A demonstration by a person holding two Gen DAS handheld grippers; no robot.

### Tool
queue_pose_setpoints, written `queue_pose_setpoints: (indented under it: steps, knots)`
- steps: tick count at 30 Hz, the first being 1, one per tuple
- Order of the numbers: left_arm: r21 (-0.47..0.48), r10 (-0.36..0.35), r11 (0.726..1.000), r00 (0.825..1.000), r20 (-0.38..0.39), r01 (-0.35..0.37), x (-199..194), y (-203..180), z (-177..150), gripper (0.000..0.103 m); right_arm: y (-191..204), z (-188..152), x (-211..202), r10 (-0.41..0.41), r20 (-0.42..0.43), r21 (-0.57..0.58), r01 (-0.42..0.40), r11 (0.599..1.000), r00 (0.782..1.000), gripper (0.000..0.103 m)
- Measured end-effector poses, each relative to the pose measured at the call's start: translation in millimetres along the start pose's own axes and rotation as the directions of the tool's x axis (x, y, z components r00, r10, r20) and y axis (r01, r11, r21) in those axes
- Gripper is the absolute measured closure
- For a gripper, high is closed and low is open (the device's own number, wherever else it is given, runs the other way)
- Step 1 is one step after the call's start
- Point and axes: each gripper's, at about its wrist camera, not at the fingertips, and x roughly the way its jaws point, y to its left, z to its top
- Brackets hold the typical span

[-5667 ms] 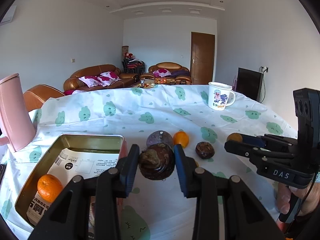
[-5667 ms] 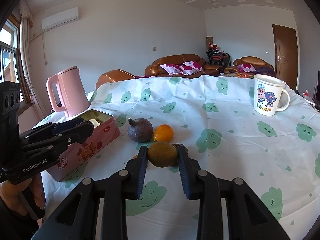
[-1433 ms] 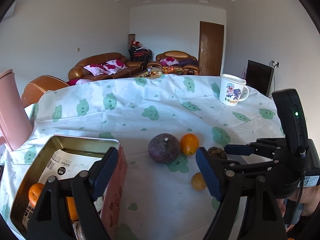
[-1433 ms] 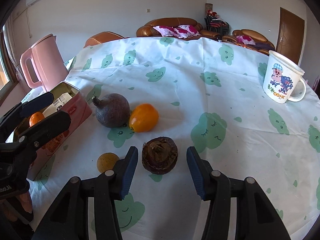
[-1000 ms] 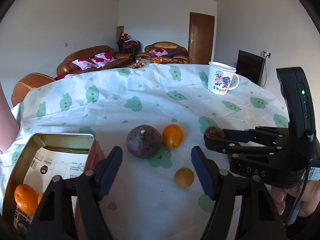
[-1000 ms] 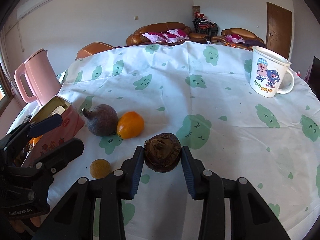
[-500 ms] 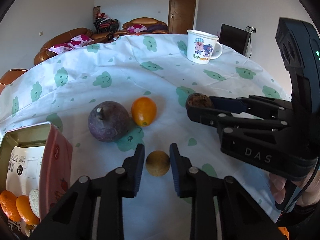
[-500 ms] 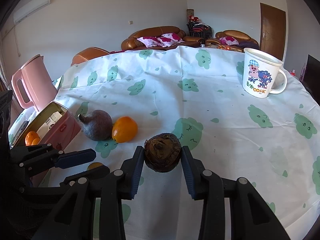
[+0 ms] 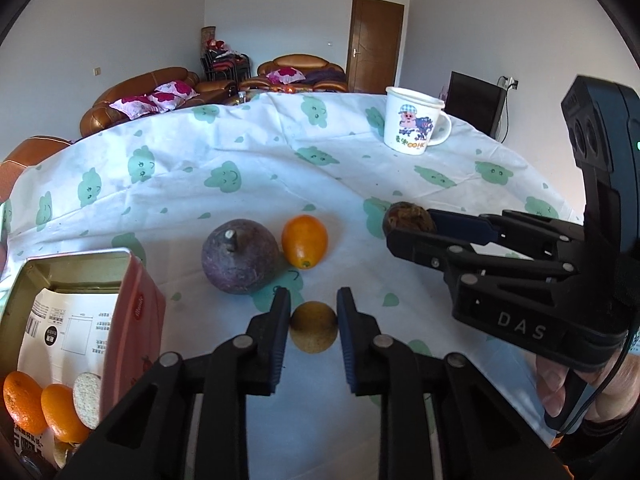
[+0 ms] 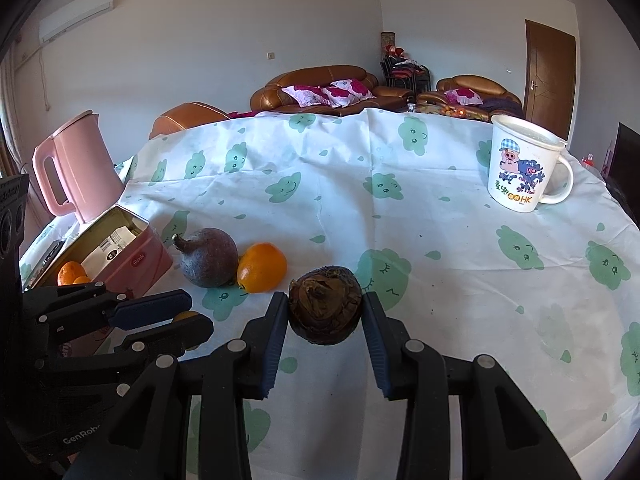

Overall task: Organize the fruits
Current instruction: 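Carry the yellow fruit and brown fruit over the pink tin with both tools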

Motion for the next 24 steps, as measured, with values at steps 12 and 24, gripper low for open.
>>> queue_pose_setpoints:
  steps: [12,24]
  knots:
    - [-0.025,0.053,0.998,0.989,0.138,-0.05,-25.3,5.9,-1.5,0.078,5.0,0.0,-14.5,0.032,0.079,-0.028,-0.03,0.999,0.996,0.063]
    - [-0.038,0.09,0.996,0.975,0.201,-0.084,-36.3,7.2,-3.8,0.078,7.5,-1.7,-28.1,0.036,0.149,-0.043,-0.03,0.999,0.988,0.063]
